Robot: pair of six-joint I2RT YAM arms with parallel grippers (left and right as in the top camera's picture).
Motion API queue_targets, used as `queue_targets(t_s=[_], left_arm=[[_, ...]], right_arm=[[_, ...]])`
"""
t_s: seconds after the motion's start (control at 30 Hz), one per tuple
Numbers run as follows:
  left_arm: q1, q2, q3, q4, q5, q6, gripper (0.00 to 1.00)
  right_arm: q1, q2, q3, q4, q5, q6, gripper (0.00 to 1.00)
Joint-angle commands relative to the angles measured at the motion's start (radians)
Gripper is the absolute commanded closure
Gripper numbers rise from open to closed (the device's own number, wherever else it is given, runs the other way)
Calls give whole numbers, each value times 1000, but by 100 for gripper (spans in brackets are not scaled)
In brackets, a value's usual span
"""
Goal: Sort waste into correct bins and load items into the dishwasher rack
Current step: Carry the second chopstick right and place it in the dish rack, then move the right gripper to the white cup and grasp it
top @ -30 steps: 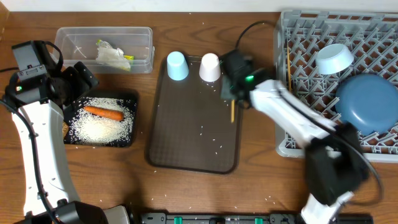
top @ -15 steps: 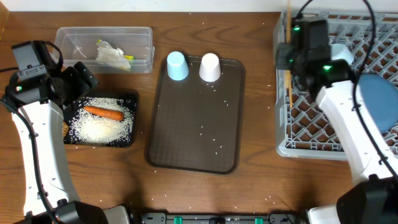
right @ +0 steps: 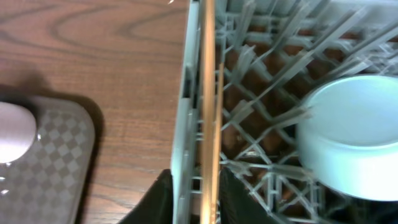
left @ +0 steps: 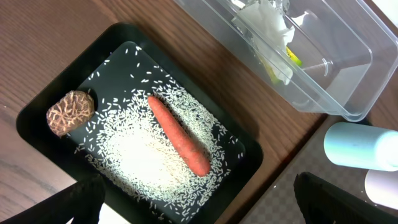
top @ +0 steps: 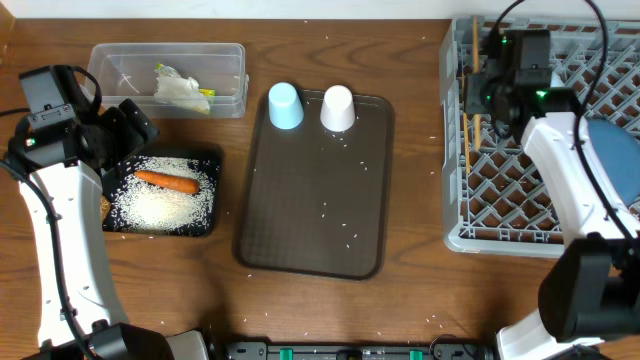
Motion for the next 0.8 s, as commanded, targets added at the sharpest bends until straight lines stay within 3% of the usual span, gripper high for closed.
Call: queue_targets(t_s=[0.0,0.07,0.3,0.53,0.77], left_arm=[[4,-7,14,0,-5,-5,2],[4,-7,14,0,-5,-5,2],[4,-7,14,0,-5,-5,2],[4,-7,14,0,-5,-5,2],[4,-7,14,0,-5,-5,2]], right_arm=[[-8,10,10,8,-25,-7,70],[-8,10,10,12,-25,4,53],[22,0,10,24,-118,73,16],[163,-5,10,145,-198,150,1],[350,28,10,276,2,129,1]])
